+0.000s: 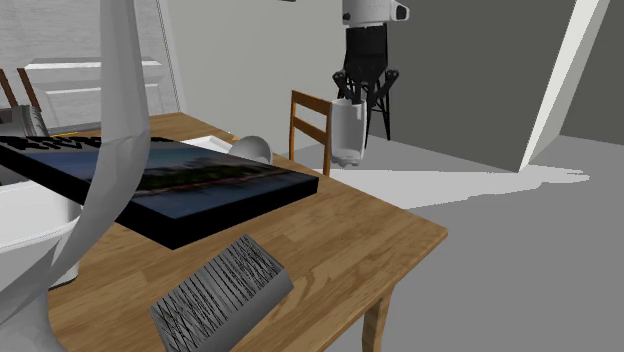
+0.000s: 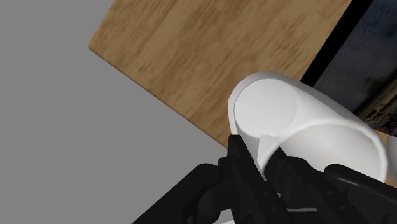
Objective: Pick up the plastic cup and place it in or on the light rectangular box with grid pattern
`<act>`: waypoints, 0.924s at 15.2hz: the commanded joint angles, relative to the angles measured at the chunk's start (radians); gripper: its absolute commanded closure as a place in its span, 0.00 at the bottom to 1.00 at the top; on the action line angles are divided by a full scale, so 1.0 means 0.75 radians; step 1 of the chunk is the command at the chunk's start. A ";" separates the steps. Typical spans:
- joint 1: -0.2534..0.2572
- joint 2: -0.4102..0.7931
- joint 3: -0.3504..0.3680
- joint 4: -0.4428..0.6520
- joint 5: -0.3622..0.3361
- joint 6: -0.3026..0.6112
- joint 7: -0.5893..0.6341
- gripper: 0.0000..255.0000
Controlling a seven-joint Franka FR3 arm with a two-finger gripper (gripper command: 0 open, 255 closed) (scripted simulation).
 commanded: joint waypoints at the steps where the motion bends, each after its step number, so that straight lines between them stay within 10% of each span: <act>1: 0.000 0.000 0.000 0.039 0.001 -0.038 -0.001 1.00; 8: 0.000 0.000 0.000 0.153 0.002 -0.153 -0.005 1.00; 14: 0.030 -0.329 0.024 -0.197 -0.045 -0.133 0.058 1.00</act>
